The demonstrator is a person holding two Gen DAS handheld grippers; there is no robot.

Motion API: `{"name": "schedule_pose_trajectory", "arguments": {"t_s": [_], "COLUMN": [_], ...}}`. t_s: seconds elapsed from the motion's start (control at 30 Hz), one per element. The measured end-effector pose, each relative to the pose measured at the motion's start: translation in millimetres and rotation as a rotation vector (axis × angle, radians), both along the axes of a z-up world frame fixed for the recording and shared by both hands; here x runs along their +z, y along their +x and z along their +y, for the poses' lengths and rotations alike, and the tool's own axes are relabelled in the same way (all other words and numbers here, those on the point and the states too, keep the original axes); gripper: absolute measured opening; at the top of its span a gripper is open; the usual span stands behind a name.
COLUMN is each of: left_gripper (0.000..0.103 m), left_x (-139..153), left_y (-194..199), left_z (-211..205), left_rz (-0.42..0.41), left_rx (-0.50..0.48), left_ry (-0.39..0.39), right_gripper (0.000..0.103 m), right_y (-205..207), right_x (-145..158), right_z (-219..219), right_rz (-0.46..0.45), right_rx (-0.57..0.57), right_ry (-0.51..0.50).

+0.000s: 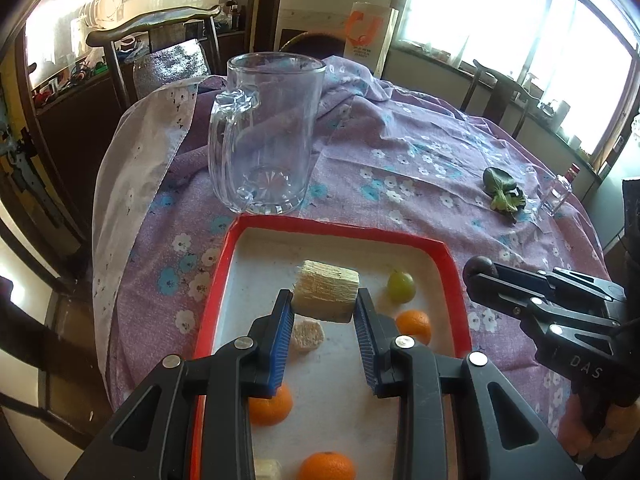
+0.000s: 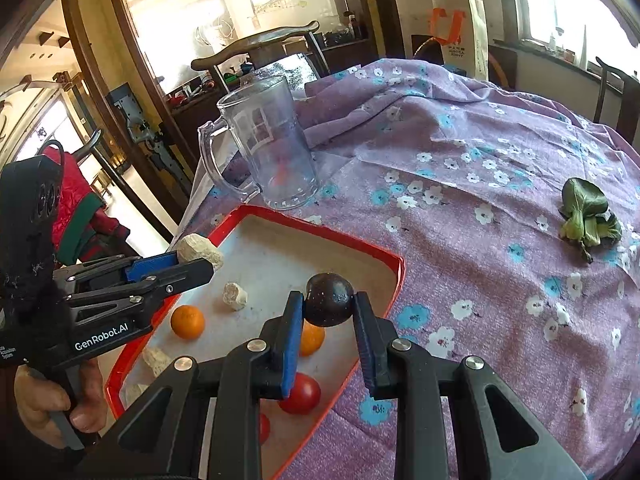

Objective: Organize fruits
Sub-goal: 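Carry the block with the left tool while the right tool carries the plum over the tray, then open the left tool over the tray while the right tool releases the plum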

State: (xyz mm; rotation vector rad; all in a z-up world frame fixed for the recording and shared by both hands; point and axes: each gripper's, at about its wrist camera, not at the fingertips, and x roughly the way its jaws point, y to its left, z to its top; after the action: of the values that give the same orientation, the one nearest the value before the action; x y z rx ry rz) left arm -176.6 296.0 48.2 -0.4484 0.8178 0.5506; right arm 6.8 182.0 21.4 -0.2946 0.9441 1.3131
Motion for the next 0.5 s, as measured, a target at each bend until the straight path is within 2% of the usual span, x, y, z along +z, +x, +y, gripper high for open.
{"name": "schedule_pose_trajectory", "arguments": {"t_s": [0.23,0.5], "left_gripper": [0.03,0.03], "left_x": [-17.9,-36.7], "left_y": [20.9,26.8], "left_z": [19.7,27.4], "left_rz": [0.038,0.059], "left_rx": [0.007,0.015], "left_ry": [-0.016,-0.035], "right_gripper": [0.025,0.026], "right_y": [-1.2,-5.3], "right_x": [-16.5,-34.5], "right_z": [24.8,36.2], "right_rz": [0.018,0.008], "right_rx": [0.017,0.034], "right_ry": [-0.036,-0.074]}}
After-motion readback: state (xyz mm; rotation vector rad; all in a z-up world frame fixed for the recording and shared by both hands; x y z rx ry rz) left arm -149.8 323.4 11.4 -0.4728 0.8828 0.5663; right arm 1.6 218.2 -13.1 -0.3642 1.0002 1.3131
